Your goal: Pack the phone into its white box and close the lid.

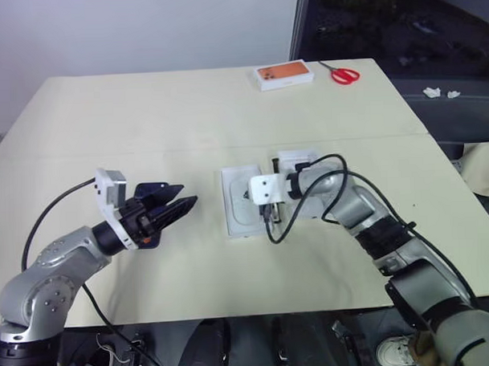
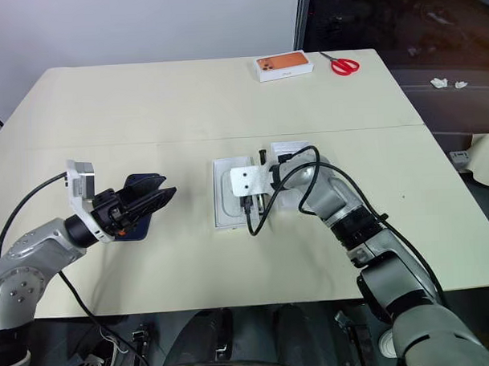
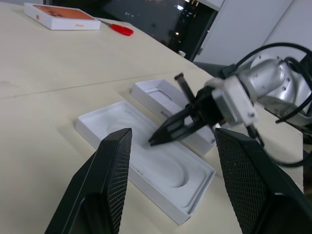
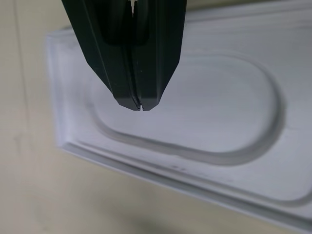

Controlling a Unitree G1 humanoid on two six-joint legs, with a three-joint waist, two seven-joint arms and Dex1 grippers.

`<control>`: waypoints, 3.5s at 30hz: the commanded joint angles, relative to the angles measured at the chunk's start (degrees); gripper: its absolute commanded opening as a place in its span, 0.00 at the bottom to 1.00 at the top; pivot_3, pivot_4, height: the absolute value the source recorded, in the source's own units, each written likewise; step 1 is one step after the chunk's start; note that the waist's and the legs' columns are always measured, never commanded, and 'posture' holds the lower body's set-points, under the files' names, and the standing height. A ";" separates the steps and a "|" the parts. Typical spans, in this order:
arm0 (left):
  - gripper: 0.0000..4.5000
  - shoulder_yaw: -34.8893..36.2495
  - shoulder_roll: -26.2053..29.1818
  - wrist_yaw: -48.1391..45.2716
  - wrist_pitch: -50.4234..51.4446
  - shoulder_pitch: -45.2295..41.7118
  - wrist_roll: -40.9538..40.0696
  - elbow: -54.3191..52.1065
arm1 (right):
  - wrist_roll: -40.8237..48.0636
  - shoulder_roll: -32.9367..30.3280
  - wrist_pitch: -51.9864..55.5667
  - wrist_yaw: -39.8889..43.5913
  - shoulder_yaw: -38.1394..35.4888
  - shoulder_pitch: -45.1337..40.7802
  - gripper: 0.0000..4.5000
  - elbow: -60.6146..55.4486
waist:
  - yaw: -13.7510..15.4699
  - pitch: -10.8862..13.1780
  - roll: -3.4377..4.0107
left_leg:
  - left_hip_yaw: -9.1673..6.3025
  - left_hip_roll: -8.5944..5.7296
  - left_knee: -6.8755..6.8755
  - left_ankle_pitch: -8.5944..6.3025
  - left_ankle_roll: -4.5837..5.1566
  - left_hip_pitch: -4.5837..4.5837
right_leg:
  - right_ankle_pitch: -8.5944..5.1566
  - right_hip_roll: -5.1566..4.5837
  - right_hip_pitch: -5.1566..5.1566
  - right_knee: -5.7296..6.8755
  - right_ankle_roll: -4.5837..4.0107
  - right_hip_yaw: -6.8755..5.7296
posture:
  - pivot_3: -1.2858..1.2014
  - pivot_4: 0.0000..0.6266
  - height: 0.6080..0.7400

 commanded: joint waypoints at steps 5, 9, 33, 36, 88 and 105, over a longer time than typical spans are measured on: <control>0.64 0.72 0.18 -0.81 -0.53 -0.92 1.02 -0.70 | -1.03 1.18 -1.95 -1.98 1.06 1.57 0.01 0.60 | 0.03 0.00 -0.01 | 0.00 0.00 0.00 0.00 0.00 0.00 | 0.00 0.00 0.00 0.00 0.00 0.00 | 0.52 0.24 1.00; 0.64 1.85 1.85 -1.21 -0.14 -0.22 2.52 1.06 | 0.33 1.79 -1.69 -2.17 -0.09 1.82 0.01 0.41 | -0.01 0.00 0.01 | 0.00 0.00 0.00 0.00 0.00 0.00 | 0.00 0.00 0.00 0.00 0.00 0.00 | 0.52 0.24 1.00; 0.64 12.45 16.61 -11.16 16.92 -9.59 5.42 49.09 | 3.90 26.30 8.39 -15.13 4.53 -3.99 0.01 6.57 | -0.46 -0.04 -0.08 | -0.04 -0.02 -0.15 0.04 -0.08 0.00 | 0.00 0.01 -0.35 0.08 0.00 -0.02 | 0.52 0.24 1.00; 0.64 11.24 17.11 -15.59 21.43 -12.89 5.54 54.51 | 1.98 29.35 7.30 -17.24 6.42 -4.44 0.01 11.83 | -0.46 -0.06 -0.19 | -0.07 -0.02 -0.15 0.04 -0.08 0.00 | 0.00 0.02 -0.37 0.09 0.00 -0.05 | 0.52 0.24 1.00; 0.64 0.80 11.15 -24.01 32.42 -25.39 23.92 58.36 | -4.65 37.31 0.11 -21.20 6.31 -9.95 0.01 28.60 | -1.05 -0.29 0.10 | -0.18 -0.19 -0.21 0.10 -0.18 0.36 | 0.00 -0.08 -0.09 0.25 0.00 -0.05 | 0.52 0.24 1.00; 0.64 -2.82 6.20 -23.18 32.98 -25.95 23.97 58.44 | -5.46 37.34 -0.69 -21.45 6.12 -10.03 0.01 29.17 | -1.14 -0.34 0.19 | -0.17 -0.18 -0.29 0.11 -0.20 0.42 | 0.00 -0.07 -0.07 0.24 0.00 -0.04 | 0.52 0.24 1.00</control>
